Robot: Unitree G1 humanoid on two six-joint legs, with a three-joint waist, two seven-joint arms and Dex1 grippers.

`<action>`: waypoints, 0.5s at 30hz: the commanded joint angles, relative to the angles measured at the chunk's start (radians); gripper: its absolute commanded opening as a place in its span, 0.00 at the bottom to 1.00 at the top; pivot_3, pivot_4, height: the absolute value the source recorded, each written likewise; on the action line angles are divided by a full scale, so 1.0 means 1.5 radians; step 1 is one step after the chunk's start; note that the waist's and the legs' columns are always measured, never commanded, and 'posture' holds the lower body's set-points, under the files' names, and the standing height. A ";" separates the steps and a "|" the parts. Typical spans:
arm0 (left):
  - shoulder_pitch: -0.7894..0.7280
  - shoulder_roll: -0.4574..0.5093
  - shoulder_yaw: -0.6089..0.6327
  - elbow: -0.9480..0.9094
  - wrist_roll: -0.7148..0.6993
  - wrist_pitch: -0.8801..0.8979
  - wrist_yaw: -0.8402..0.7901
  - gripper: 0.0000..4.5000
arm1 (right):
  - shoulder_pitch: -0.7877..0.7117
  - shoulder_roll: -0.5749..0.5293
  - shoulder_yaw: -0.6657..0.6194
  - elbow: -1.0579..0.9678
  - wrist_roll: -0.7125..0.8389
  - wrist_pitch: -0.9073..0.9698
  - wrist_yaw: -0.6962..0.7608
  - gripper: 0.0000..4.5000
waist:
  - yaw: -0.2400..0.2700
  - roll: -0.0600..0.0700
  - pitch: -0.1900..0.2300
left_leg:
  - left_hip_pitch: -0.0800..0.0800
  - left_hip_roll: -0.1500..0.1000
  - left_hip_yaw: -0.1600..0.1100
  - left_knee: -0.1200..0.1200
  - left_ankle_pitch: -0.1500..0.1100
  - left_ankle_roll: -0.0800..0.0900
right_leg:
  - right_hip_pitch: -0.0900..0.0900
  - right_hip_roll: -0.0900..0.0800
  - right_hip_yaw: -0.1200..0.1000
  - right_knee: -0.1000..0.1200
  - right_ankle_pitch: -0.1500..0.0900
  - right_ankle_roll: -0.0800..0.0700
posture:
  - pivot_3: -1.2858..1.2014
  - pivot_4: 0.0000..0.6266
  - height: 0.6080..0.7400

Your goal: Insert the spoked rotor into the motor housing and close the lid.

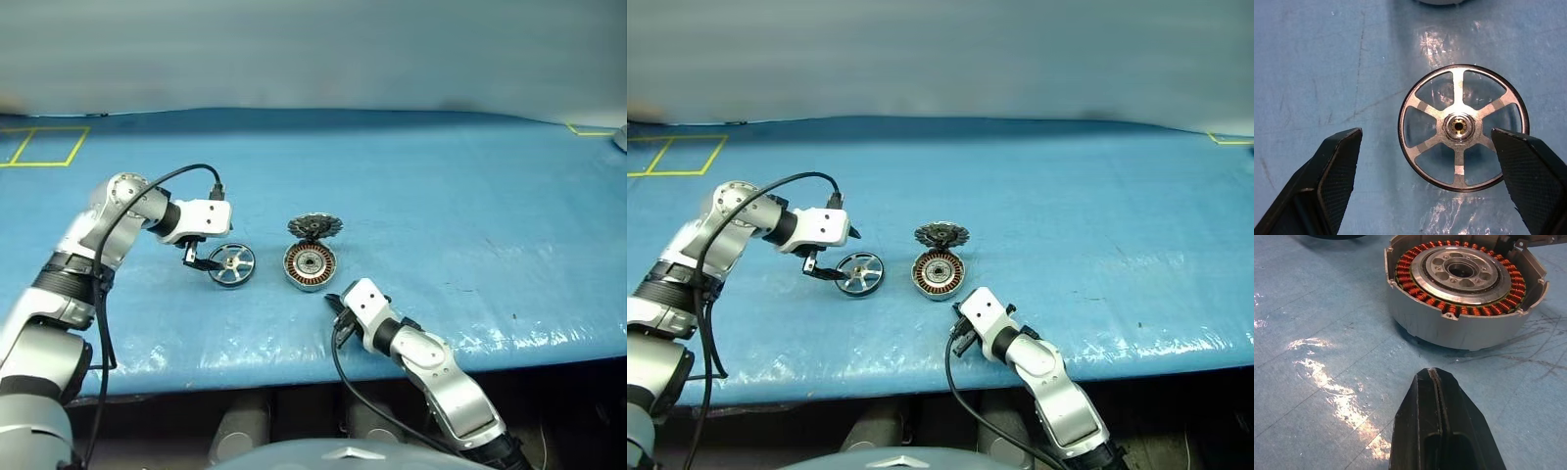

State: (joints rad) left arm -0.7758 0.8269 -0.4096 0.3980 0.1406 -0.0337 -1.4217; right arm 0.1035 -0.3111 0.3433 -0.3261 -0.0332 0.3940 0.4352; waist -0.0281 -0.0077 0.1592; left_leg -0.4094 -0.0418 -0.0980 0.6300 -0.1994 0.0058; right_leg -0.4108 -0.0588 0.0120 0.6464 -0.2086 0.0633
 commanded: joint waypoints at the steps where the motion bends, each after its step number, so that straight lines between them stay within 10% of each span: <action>1: -0.053 -0.019 -0.012 0.055 -0.002 -0.044 -0.064 1.00 | 0.005 0.006 0.001 -0.006 -0.002 -0.011 -0.008 0.00 | 0.000 0.000 0.000 | 0.000 0.000 0.000 0.000 0.000 0.000 | 0.000 0.000 0.000 0.000 0.000 0.000 | 0.52 0.24 1.00; 15: -0.103 -0.069 -0.044 0.169 0.062 -0.064 -0.101 1.00 | 0.040 0.015 0.007 -0.024 -0.013 -0.008 -0.032 0.00 | -0.005 0.000 0.000 | 0.000 0.000 0.000 0.001 0.000 0.000 | 0.000 0.000 0.000 0.000 0.000 0.001 | 0.52 0.24 1.00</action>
State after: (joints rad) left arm -0.8976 0.7248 -0.4820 0.6445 0.2186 -0.1366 -1.5812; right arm 0.1513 -0.2879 0.3482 -0.3428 -0.0503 0.3768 0.3911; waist -0.0356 -0.0078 0.1591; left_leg -0.4099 -0.0417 -0.0988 0.6319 -0.1994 0.0062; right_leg -0.4102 -0.0589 0.0122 0.6467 -0.2081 0.0644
